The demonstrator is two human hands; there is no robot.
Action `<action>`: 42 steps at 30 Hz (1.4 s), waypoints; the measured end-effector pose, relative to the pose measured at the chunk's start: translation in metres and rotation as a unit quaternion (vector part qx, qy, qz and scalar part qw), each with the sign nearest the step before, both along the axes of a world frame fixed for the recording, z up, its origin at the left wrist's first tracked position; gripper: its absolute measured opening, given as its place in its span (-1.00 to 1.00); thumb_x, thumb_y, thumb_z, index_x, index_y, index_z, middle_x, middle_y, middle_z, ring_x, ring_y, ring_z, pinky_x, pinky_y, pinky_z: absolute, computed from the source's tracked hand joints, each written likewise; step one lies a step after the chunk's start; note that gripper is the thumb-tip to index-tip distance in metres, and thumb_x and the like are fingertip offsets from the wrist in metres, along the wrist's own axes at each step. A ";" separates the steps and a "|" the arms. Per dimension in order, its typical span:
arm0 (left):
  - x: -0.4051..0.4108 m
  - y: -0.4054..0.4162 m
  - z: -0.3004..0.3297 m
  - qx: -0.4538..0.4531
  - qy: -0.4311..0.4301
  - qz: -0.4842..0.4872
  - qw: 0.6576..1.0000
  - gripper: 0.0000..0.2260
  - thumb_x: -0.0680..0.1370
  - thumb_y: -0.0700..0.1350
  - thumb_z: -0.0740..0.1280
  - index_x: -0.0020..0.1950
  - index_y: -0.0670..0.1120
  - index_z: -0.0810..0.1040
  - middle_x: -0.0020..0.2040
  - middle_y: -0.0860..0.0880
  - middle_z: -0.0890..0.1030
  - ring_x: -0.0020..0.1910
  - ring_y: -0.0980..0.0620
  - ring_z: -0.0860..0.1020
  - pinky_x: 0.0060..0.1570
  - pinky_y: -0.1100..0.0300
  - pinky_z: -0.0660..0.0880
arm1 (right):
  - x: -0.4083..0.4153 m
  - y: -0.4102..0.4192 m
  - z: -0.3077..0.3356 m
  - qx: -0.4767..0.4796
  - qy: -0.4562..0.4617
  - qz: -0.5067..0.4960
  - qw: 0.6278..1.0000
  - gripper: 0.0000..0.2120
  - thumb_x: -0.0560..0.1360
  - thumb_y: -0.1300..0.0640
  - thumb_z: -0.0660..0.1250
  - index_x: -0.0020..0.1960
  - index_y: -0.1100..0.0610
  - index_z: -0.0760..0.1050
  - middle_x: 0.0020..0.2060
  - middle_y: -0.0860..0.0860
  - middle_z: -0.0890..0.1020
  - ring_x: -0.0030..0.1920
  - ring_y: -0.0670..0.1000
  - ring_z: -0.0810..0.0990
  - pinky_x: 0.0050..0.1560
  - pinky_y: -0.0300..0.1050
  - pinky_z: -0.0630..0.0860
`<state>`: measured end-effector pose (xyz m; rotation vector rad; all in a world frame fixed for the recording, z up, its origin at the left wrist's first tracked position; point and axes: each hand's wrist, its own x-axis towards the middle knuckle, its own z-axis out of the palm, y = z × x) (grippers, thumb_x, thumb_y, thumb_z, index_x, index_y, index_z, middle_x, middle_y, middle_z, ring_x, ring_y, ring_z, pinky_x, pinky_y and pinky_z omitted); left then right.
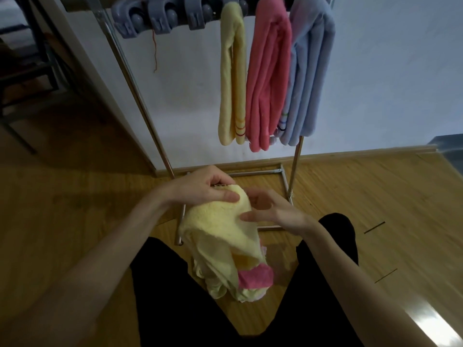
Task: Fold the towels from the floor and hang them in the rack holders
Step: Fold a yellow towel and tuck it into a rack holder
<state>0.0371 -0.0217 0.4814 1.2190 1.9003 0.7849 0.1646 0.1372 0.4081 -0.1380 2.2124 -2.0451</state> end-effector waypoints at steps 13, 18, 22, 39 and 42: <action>-0.035 -0.033 0.037 0.015 -0.048 -0.015 0.999 -0.68 0.50 -0.18 0.36 0.24 -0.11 0.43 0.11 -0.15 0.61 0.07 -0.17 0.61 -0.02 -0.02 0.59 | -0.014 0.045 0.049 0.084 0.045 -0.012 0.995 -0.85 0.52 0.14 0.38 -0.02 0.21 0.50 -0.27 0.07 0.56 -0.27 0.04 0.51 -0.25 -0.05 0.46; -0.045 -0.031 0.064 -0.036 0.059 -0.065 0.995 -0.80 0.57 -0.31 0.26 0.04 -0.07 0.60 -0.04 0.13 0.59 0.05 0.18 0.56 0.08 0.33 0.45 | -0.023 0.057 0.092 0.198 0.106 0.055 0.973 -0.75 0.52 0.39 0.28 0.16 0.17 0.43 -0.04 0.25 0.52 -0.14 0.26 0.52 -0.15 0.11 0.50; -0.051 -0.021 0.074 -0.123 0.335 -0.048 0.933 -0.75 0.61 -0.16 0.22 0.21 0.03 0.59 0.04 0.13 0.53 0.03 0.21 0.48 0.10 0.18 0.47 | -0.046 0.056 0.119 0.425 0.125 0.093 0.892 -0.69 0.49 0.42 0.25 0.05 0.11 0.64 -0.15 -0.31 0.57 -0.13 -0.33 0.51 -0.11 -0.50 0.35; -0.108 0.058 0.150 0.248 0.606 0.321 0.684 -0.64 0.44 -0.36 0.33 0.22 -0.17 0.46 0.20 -0.18 0.40 0.16 -0.12 0.43 0.06 0.26 0.34 | -0.123 0.066 0.243 0.572 0.301 -0.348 0.679 -0.56 0.50 0.36 0.11 0.31 0.11 0.49 0.15 0.09 0.53 -0.04 0.18 0.55 -0.19 0.00 0.48; -0.123 0.073 0.159 0.215 0.633 0.310 0.676 -0.57 0.39 -0.44 0.30 0.23 -0.18 0.45 0.17 -0.19 0.41 0.15 -0.17 0.41 0.00 0.08 0.43 | -0.132 0.068 0.251 0.575 0.248 -0.410 0.663 -0.61 0.48 0.33 0.12 0.25 0.17 0.49 0.16 0.09 0.50 -0.04 0.23 0.53 -0.21 0.02 0.50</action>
